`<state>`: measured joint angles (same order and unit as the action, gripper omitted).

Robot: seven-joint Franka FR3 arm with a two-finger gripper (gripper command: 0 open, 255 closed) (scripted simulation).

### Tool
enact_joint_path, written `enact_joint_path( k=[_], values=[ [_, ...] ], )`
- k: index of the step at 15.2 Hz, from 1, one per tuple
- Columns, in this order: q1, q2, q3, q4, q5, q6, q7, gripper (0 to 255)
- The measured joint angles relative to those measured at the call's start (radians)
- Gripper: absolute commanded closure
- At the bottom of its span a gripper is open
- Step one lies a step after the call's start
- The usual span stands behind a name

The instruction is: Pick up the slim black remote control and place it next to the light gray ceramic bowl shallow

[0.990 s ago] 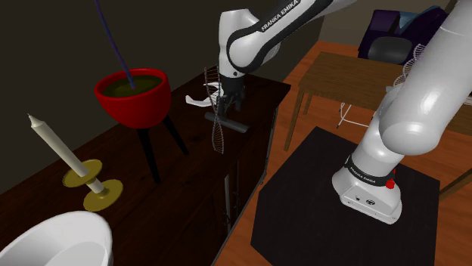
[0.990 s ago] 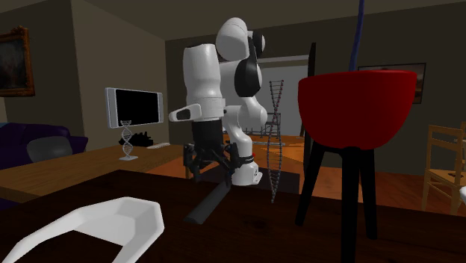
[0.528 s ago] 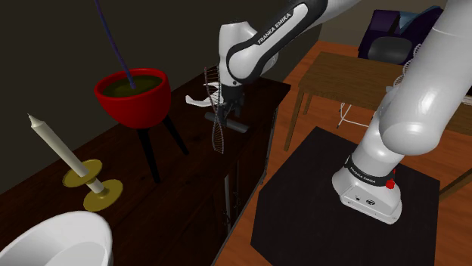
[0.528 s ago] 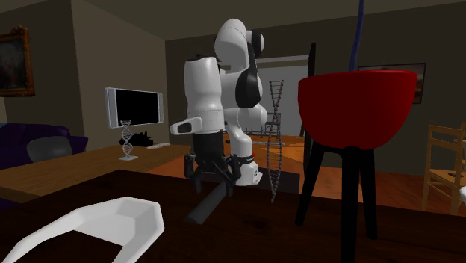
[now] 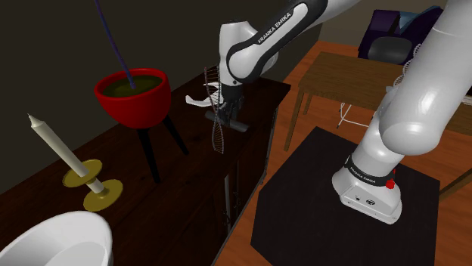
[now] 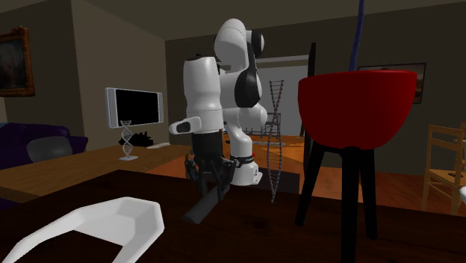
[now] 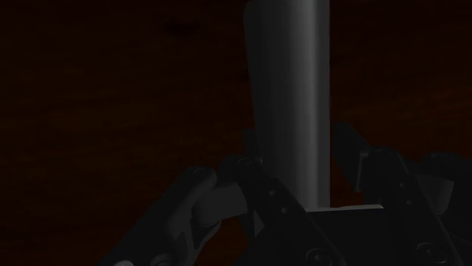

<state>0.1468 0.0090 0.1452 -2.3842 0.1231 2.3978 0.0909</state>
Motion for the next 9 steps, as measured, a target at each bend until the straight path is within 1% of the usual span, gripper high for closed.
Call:
enact_joint_path(
  k=[9],
  values=[
    [0.002,-0.003,0.002,0.001,0.001,-0.006,0.0,255]
  ],
)
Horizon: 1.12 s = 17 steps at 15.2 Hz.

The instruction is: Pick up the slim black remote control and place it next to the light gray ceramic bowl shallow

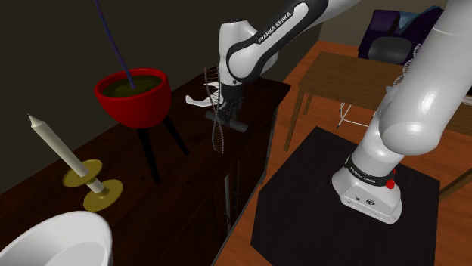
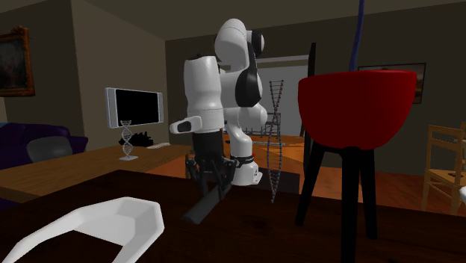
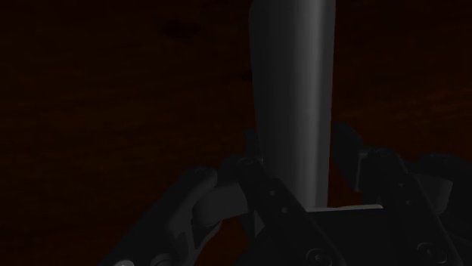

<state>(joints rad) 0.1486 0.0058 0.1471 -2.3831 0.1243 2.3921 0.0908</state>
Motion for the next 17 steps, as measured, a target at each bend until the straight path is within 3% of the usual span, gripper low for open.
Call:
enact_joint_path(
  k=[17],
  values=[
    [-0.003,-0.13,-0.006,0.095,0.001,-0.225,0.009,255]
  ],
)
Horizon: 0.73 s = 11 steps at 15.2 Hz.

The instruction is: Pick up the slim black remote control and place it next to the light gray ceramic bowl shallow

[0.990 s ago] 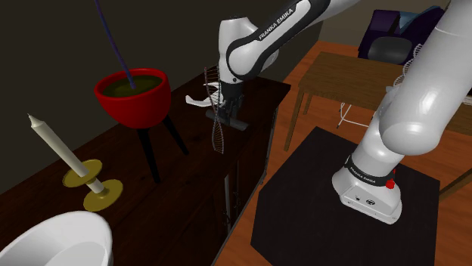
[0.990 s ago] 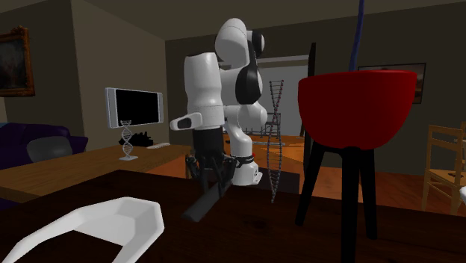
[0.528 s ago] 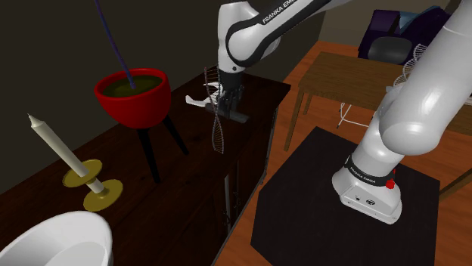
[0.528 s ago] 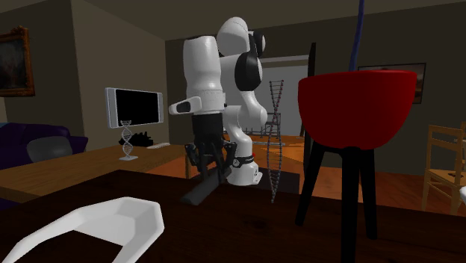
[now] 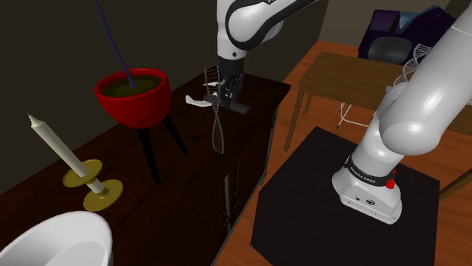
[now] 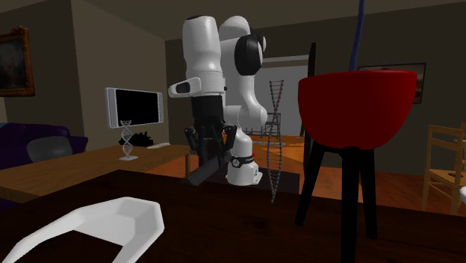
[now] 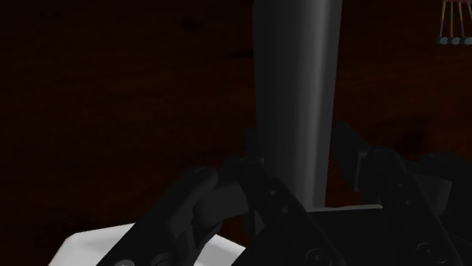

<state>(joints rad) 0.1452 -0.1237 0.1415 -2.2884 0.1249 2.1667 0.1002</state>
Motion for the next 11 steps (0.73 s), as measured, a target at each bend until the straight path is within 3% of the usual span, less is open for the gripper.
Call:
enact_joint_path(
  k=[11],
  values=[
    [-0.001,-0.058,-0.003,0.096,-0.002,-0.153,0.012,255]
  ],
)
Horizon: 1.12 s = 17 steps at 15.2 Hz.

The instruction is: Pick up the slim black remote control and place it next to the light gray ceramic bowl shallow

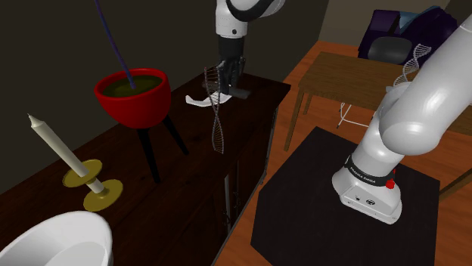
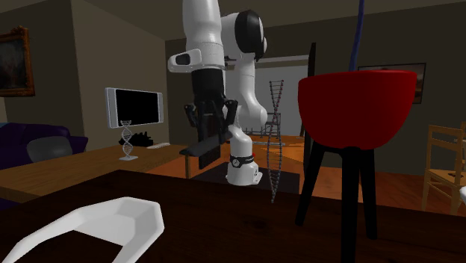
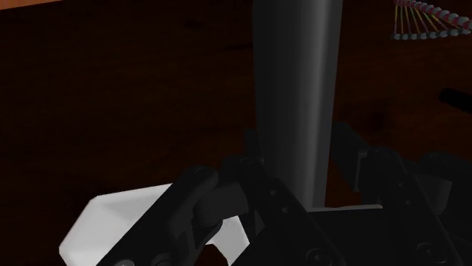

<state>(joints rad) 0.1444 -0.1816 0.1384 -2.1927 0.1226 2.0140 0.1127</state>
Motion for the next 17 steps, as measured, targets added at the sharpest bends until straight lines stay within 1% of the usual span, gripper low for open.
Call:
enact_joint_path(
  k=[2,4,7,10,17],
  values=[
    [0.005,-0.007,0.006,0.003,0.002,-0.009,0.01,255],
    [0.019,-0.005,0.026,0.009,0.005,-0.009,0.043,255],
    [0.053,-0.014,0.072,-0.002,0.016,0.0,0.116,255],
    [0.082,-0.001,0.115,0.013,0.021,0.005,0.186,255],
    [0.157,0.057,0.226,0.079,0.014,0.015,0.376,255]
  ],
)
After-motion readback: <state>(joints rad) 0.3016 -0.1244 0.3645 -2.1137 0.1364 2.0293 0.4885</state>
